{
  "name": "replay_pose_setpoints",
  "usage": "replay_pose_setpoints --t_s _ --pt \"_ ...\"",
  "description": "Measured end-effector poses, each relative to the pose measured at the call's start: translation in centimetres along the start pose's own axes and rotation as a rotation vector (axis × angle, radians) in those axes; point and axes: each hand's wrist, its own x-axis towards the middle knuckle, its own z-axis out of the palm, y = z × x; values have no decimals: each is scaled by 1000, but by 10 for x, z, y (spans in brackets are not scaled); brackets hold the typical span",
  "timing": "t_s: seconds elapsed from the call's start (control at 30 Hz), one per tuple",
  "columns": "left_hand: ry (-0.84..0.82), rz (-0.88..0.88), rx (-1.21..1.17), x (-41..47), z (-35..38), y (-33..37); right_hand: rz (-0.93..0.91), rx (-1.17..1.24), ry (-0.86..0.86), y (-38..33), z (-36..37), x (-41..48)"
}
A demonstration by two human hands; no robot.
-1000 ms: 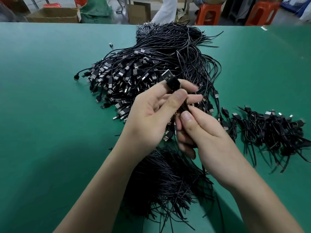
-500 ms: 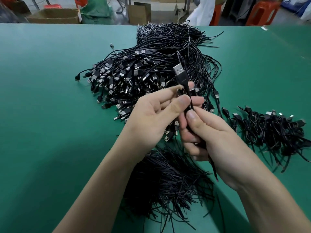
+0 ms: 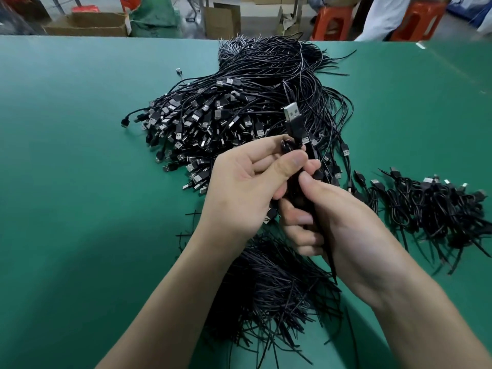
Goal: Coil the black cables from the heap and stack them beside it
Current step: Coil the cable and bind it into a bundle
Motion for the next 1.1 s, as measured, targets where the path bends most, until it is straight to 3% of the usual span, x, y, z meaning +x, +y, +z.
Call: replay_pose_setpoints --t_s 0.07,0.27,0.4,0.57,0.8,1.1 --pt "17 -8 1 0 0 0 4 24 -19 -1 -1 0" --pt "-54 -6 242 2 -14 10 -147 -318 177 9 3 3" --pt "-141 9 817 6 -46 19 -263 -760 343 9 -3 5" --pt "-561 -487 1229 6 -60 18 -273 -877 408 8 -7 4" --pt "-588 -518 1336 3 -52 12 -267 -862 384 5 -10 3" --pt "-483 -440 1304 5 -62 13 -258 -857 386 5 -10 3"
